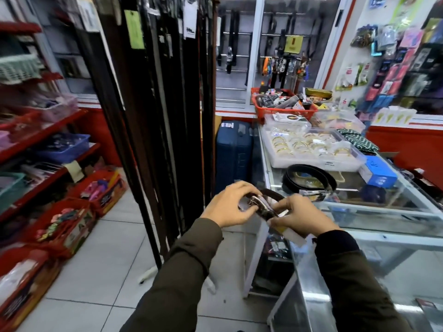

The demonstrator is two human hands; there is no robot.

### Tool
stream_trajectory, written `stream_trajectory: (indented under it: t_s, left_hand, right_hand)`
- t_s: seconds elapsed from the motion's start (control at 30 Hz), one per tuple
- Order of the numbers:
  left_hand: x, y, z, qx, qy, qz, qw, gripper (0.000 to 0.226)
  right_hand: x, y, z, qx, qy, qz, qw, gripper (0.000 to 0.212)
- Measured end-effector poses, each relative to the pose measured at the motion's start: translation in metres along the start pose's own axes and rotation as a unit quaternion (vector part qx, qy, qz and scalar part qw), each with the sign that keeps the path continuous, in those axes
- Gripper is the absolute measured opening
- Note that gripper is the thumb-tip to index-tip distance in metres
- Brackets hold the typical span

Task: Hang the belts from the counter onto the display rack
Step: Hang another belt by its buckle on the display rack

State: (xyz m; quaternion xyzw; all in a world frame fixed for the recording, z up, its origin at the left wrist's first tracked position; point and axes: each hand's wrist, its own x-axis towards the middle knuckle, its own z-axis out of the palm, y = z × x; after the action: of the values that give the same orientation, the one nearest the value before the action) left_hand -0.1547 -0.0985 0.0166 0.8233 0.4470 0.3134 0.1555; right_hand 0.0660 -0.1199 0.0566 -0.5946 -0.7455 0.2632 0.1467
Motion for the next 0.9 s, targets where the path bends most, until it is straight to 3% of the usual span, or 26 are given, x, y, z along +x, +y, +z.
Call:
stream_trajectory:
  t_s: [0.1, 0.27, 0.37, 0.5, 0.67, 0.77, 0.9]
  left_hand:
    - [-0.008, -0.009, -0.019, -0.135, 0.073, -0.099, 0.983, 0.037]
    - [-0.013, -0.013, -0.04, -0.377, 0.197, -0.22, 0.878, 0.015]
    - [-0.016, -0.009, -0.065, -0.433, 0.241, -0.233, 0.837, 0.021]
    - [-0.018, -0.009, -0.107, -0.443, 0.262, -0.204, 0.833, 0.024]
    - [-0.012, -0.009, -0.156, -0.383, 0.283, -0.186, 0.859, 0.018]
    - [-0.006, -0.012, -0.18, -0.35, 0.302, -0.19, 0.866, 0.031]
    - [0.001, -0.011, -0.206, -0.302, 0.323, -0.173, 0.88, 0.039]
  right_hand:
    - [0.015, -0.028, -0.003, 0.08, -0.002, -0.028, 0.996, 0.007]
    - [0.043, -0.069, 0.0, 0.183, -0.019, -0.063, 0.981, 0.015]
    - [0.059, -0.098, 0.002, 0.23, -0.025, -0.091, 0.969, 0.022]
    - [0.075, -0.135, 0.0, 0.298, -0.024, -0.147, 0.943, 0.025]
    - [0.091, -0.174, -0.01, 0.324, -0.008, -0.192, 0.926, 0.039]
    - [0.096, -0.195, -0.015, 0.354, 0.019, -0.21, 0.911, 0.051]
    - [0.104, -0.217, -0.024, 0.395, 0.033, -0.231, 0.889, 0.041]
